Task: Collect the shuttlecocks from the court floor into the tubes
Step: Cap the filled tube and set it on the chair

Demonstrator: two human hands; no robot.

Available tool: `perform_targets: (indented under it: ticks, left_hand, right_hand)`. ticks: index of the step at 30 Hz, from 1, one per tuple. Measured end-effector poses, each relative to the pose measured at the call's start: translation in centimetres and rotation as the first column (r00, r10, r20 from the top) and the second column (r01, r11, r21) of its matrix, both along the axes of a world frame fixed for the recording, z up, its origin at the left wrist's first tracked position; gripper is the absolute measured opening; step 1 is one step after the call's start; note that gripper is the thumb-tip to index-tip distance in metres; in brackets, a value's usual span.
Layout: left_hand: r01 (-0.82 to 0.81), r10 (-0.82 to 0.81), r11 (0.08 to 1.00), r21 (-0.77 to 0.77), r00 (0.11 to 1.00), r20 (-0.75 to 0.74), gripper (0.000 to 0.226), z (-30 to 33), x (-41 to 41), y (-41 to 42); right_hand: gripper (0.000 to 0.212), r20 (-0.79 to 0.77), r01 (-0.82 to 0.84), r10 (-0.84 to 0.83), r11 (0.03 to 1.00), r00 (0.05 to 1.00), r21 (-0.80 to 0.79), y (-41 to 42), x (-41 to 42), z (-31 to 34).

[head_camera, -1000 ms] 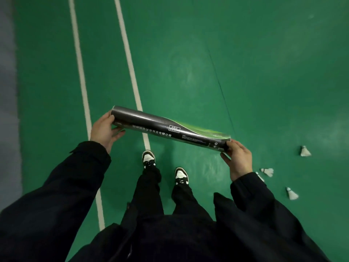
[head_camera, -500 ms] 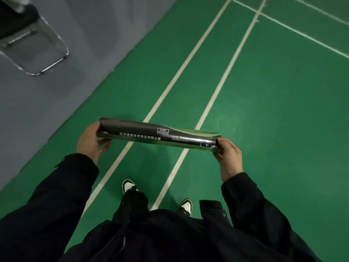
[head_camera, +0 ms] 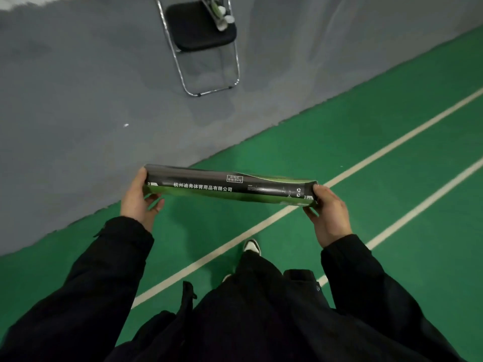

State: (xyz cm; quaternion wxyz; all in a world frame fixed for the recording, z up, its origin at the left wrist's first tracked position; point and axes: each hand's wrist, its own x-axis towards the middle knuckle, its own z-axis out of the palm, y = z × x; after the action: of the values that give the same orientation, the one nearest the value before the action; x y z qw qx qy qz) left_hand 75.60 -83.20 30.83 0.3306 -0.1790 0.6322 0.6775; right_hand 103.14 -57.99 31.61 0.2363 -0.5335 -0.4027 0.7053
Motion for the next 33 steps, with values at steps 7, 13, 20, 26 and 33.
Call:
perform_targets:
  ticks: [7, 13, 20, 26, 33]
  left_hand:
    - [-0.174, 0.17, 0.971, 0.161, 0.985, 0.042, 0.029, 0.0, -11.7, 4.2]
    - [-0.274, 0.238, 0.923, 0.272, 0.958, 0.156, 0.05, 1.2, -22.4, 11.5]
    - [-0.097, 0.035, 0.953, 0.288, 0.976, 0.214, 0.089, 1.0, -31.6, 22.0]
    - [-0.028, -0.029, 0.952, 0.306, 0.983, 0.179, 0.094, -1.2, -43.0, 31.0]
    - [0.014, -0.071, 0.966, 0.258, 0.975, 0.212, 0.054, -1.7, -58.2, 41.7]
  right_hand:
    - [0.012, -0.092, -0.148, 0.143, 0.988, 0.985, -0.041, 7.1, -16.2, -2.0]
    - [0.017, -0.155, -0.272, 0.258, 0.959, 0.954, -0.078, 14.1, -30.7, -1.5]
    - [0.018, -0.154, -0.311, 0.296, 0.947, 0.943, -0.084, 20.2, -44.7, -0.6]
    - [0.018, -0.196, -0.314, 0.295, 0.947, 0.935, -0.074, 25.9, -56.6, -2.1]
    - [0.014, -0.112, -0.211, 0.203, 0.975, 0.973, -0.064, 33.7, -69.3, -1.0]
